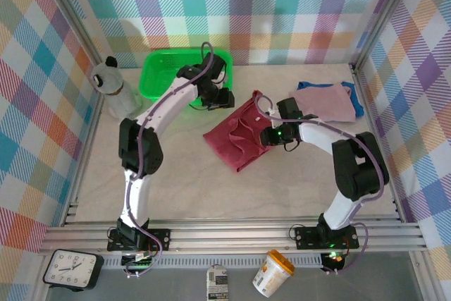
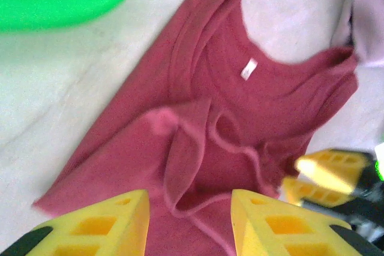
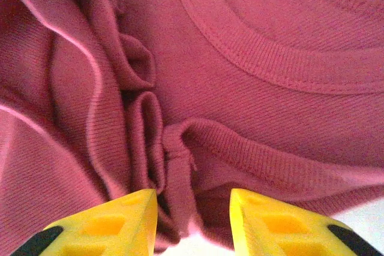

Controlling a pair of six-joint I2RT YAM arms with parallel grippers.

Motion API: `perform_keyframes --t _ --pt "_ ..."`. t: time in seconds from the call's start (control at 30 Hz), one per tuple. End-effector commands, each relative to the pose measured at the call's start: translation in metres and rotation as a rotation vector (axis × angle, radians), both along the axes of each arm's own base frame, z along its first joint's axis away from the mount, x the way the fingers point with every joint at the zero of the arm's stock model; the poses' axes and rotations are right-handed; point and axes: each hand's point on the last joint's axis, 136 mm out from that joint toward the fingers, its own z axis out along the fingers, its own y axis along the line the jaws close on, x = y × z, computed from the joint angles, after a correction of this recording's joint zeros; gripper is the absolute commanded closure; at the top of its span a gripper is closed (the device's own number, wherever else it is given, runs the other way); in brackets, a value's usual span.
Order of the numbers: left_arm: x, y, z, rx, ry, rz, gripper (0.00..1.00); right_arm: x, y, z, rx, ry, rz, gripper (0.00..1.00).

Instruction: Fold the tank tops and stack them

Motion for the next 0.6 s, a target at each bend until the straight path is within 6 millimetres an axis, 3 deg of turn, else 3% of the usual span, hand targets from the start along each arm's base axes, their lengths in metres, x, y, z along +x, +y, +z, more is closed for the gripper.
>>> perform_keyframes --t 0.0,0.13,0.27,0.33,0.57 --pt "-0.016 0.024 -0.017 0.111 -0.004 0.017 0.60 -0.006 0.017 0.047 0.124 -0.087 0.044 0.59" --pt "-0.033 0.040 -0.044 0.174 0.027 0.035 0.60 -0.033 0.065 0.060 0.261 -0.090 0.174 0.56" --pt "-0.042 0.051 -0.073 0.222 0.039 0.052 0.61 -0.044 0.104 0.054 0.273 -0.113 0.272 0.54" --pt "-0.046 0.055 -0.090 0.231 0.045 0.062 0.61 -0.033 0.109 0.044 0.224 -0.146 0.272 0.50" --pt "-0.042 0.054 -0.124 0.244 0.052 0.057 0.61 0.003 0.096 0.016 -0.011 -0.238 0.317 0.40"
